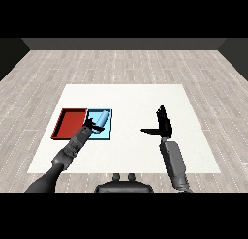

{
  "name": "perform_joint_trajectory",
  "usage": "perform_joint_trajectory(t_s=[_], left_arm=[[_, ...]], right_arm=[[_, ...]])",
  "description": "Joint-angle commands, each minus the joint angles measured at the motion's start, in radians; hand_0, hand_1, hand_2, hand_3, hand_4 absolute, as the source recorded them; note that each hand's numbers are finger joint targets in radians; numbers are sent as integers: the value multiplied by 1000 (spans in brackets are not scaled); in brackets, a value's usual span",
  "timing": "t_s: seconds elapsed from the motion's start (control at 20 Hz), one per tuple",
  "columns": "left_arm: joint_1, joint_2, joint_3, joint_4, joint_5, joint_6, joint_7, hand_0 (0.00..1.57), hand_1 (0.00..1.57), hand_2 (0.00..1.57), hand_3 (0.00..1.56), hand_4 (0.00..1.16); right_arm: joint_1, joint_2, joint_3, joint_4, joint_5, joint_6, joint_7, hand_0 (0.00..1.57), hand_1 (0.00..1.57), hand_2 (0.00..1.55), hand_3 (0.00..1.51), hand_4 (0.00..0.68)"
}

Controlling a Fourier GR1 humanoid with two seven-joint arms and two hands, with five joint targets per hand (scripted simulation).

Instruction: Pick the blue can and put it in the blue box

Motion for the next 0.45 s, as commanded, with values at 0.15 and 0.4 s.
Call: perform_joint_trajectory(t_s=[0.15, 0.4], left_arm=[[46, 22, 112, -127, 77, 409, -238, 0, 0, 0, 0, 0], [91, 6, 229, -389, 189, 383, -581, 0, 0, 0, 0, 0]], right_arm=[[13, -13, 1, -9, 17, 2, -25, 0, 0, 0, 0, 0], [29, -40, 49, -36, 62, 18, -4, 0, 0, 0, 0, 0]])
